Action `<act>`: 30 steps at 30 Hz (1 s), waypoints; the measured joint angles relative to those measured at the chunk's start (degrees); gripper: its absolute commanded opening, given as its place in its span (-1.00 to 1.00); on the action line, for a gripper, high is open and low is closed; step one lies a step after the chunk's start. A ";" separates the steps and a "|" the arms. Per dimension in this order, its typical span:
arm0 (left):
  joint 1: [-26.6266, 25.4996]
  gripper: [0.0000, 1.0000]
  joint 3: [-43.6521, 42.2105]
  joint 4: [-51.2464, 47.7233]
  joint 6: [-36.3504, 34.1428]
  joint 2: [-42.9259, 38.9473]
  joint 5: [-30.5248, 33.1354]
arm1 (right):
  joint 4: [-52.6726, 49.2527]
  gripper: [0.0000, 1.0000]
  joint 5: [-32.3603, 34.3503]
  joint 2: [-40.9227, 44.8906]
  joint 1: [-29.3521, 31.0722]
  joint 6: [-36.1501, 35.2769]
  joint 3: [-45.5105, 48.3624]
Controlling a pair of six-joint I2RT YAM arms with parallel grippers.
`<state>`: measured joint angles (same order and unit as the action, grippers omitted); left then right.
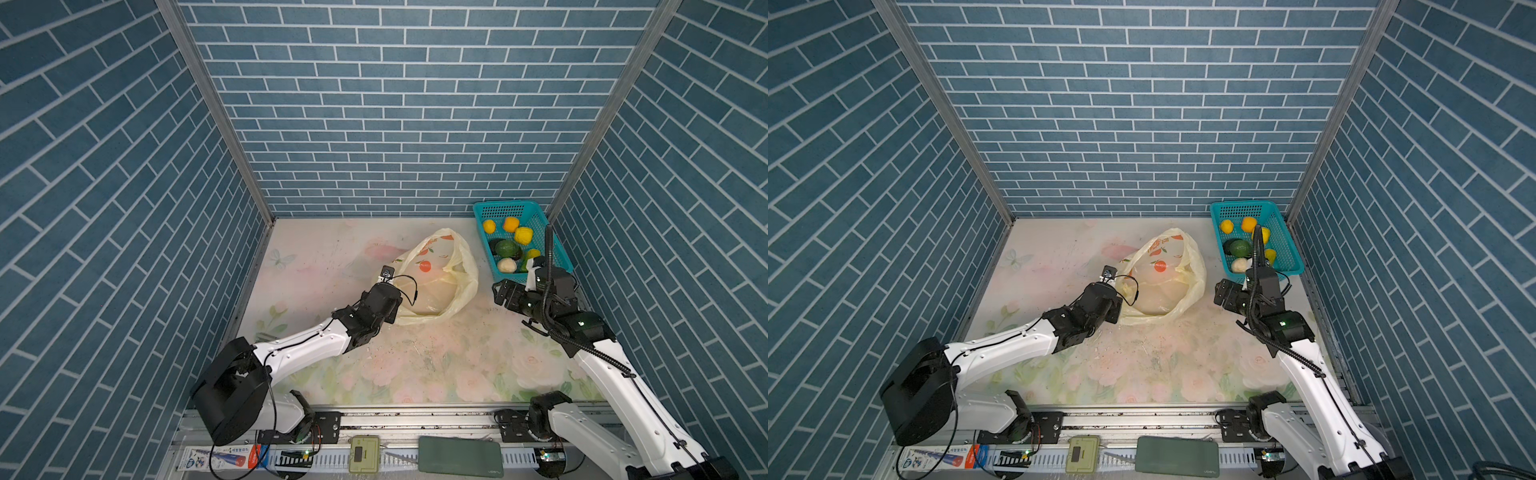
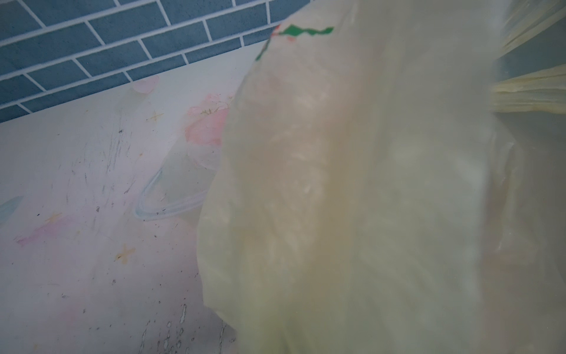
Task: Untie the knot of the plastic bag and take out the fruit
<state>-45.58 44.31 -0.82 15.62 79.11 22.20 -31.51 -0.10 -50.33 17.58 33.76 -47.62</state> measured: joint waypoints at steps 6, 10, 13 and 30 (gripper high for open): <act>0.70 0.16 0.24 2.03 -1.31 -0.07 -2.38 | -0.68 0.81 0.74 -0.02 0.04 -0.35 0.00; 0.70 0.52 -0.68 2.19 -2.21 -4.04 -4.15 | -0.66 0.81 1.16 -1.09 0.04 -1.57 0.00; 0.63 0.67 -1.92 2.14 -3.17 -8.94 -5.66 | -0.59 0.83 1.62 -2.25 0.04 -2.91 0.00; 1.57 0.83 -14.71 -9.20 -4.55 -37.42 -2.34 | 9.44 0.97 1.31 -7.30 -10.40 -15.76 2.34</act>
<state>-44.01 29.61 -10.02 11.07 41.69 19.86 -22.06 1.21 -57.63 7.18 18.00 -45.28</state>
